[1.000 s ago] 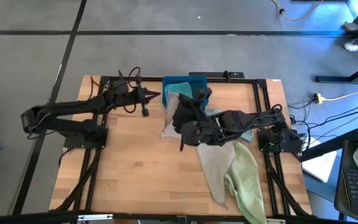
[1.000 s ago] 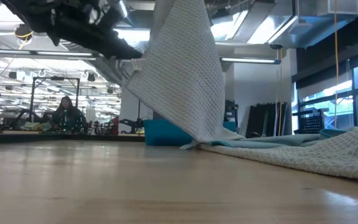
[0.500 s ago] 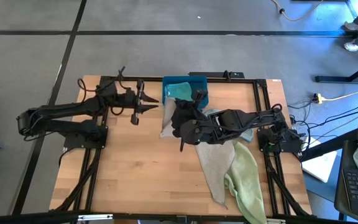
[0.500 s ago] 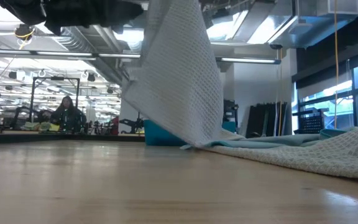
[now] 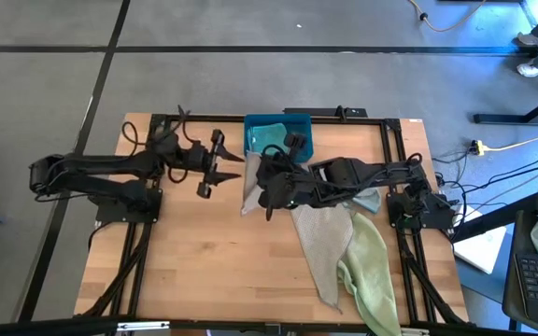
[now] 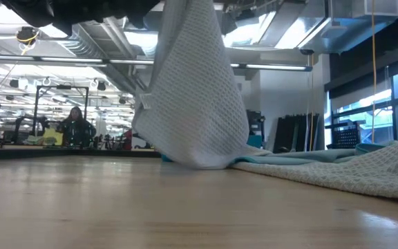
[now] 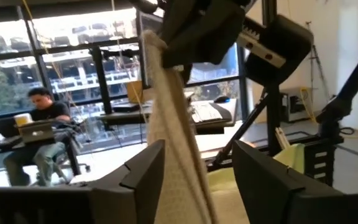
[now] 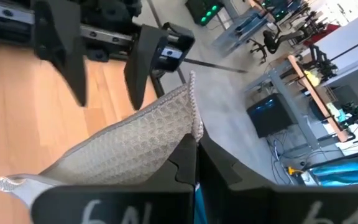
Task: Fold microfiber towels
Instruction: Fold the left gray towel
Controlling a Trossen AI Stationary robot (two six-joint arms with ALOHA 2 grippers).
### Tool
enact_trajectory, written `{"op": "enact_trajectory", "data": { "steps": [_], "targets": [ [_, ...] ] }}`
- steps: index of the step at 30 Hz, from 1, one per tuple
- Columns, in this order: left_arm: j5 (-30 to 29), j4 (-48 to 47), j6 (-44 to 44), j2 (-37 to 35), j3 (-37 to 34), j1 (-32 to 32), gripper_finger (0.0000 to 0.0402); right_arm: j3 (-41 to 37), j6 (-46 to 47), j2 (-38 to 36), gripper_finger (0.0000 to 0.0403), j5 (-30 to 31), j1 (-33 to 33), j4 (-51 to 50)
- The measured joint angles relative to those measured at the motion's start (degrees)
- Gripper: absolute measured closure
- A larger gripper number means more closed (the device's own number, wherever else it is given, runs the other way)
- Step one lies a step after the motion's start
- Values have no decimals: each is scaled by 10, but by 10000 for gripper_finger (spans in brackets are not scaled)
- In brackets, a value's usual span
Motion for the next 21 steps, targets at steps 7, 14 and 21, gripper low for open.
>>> {"op": "enact_trajectory", "data": {
  "steps": [7,14,21],
  "targets": [
    [-48,65,-14,74,1,-13,206,0,-11,0,395,-5,-2,4],
    [-54,44,-27,129,28,-8,206,0,-13,0,395,-7,-2,4],
    [-59,-23,26,139,29,37,205,0,-44,0,395,46,14,4]
  ]
}}
